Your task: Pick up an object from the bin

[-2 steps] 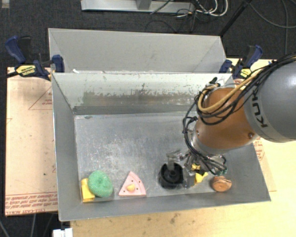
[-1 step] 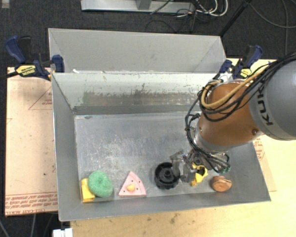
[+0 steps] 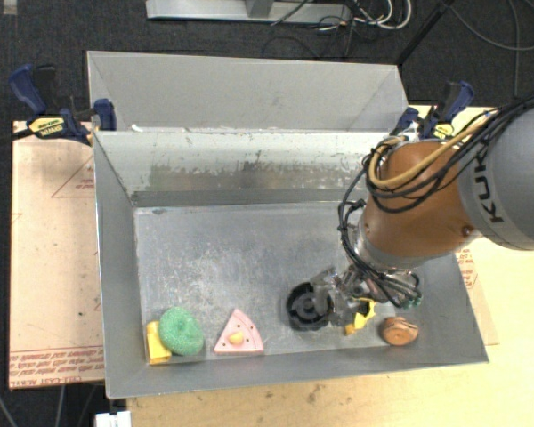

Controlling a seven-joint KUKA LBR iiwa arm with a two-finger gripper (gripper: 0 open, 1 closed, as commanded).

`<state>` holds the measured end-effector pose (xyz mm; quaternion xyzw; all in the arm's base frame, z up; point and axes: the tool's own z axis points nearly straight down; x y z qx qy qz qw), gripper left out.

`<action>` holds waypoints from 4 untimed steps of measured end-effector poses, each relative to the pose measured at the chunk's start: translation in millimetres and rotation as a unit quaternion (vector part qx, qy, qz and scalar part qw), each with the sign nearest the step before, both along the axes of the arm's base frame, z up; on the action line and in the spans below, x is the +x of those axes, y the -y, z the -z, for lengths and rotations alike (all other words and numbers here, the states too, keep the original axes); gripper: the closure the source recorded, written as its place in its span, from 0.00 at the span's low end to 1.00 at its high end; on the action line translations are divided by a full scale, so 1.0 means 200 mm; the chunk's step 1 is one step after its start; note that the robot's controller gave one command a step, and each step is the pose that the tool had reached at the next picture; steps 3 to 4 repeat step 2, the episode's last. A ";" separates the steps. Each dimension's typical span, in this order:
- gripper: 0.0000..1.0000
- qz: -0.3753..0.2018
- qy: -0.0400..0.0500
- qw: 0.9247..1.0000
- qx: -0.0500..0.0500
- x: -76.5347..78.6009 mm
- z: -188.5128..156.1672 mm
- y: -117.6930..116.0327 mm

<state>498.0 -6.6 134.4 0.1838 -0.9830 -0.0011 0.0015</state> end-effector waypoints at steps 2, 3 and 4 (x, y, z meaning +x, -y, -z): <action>1.00 0.000 0.003 1.000 0.000 0.01 -0.18 0.00; 1.00 0.000 0.003 1.000 0.000 0.01 -0.18 0.00; 1.00 0.000 0.003 1.000 0.000 0.01 -0.18 0.00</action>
Offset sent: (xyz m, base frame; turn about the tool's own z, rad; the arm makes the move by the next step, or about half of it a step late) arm 0.0001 0.0000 0.0051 0.0000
